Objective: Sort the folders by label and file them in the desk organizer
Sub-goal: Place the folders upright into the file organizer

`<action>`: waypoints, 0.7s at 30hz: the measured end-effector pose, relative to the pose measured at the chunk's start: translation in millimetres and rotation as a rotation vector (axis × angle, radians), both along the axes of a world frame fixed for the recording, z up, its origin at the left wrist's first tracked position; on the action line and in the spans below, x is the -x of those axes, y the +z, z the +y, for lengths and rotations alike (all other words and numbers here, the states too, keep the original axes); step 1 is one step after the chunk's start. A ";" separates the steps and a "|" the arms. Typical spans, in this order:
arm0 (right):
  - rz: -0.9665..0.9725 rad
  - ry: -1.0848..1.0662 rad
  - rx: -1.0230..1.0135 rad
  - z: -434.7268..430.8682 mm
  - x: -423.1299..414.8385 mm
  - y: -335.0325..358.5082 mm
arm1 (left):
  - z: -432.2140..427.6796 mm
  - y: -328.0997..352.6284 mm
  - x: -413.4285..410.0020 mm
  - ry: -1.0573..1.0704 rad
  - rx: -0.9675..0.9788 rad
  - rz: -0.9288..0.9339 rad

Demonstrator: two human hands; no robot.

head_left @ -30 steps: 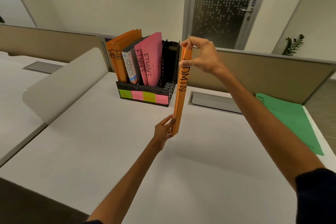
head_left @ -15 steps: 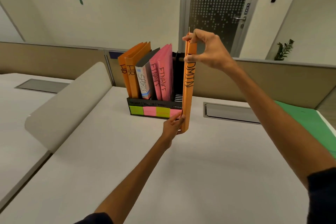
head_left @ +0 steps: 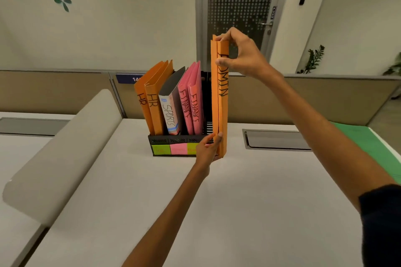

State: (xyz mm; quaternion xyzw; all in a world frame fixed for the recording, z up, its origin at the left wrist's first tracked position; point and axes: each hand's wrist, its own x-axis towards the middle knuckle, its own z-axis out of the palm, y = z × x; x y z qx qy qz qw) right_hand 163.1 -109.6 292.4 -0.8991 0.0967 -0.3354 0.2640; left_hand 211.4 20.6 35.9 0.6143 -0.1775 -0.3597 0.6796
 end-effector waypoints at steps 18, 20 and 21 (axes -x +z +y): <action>-0.036 -0.063 0.033 -63.4 -41.4 -53.6 | -23.2 -48.1 -64.0 -0.063 -0.197 -0.635; -0.030 -0.074 0.029 -68.1 -47.7 -53.3 | -24.5 -49.3 -72.1 -0.130 -0.257 -0.749; -0.027 -0.091 0.030 -70.3 -51.6 -53.6 | -26.0 -49.1 -75.3 -0.173 -0.273 -0.786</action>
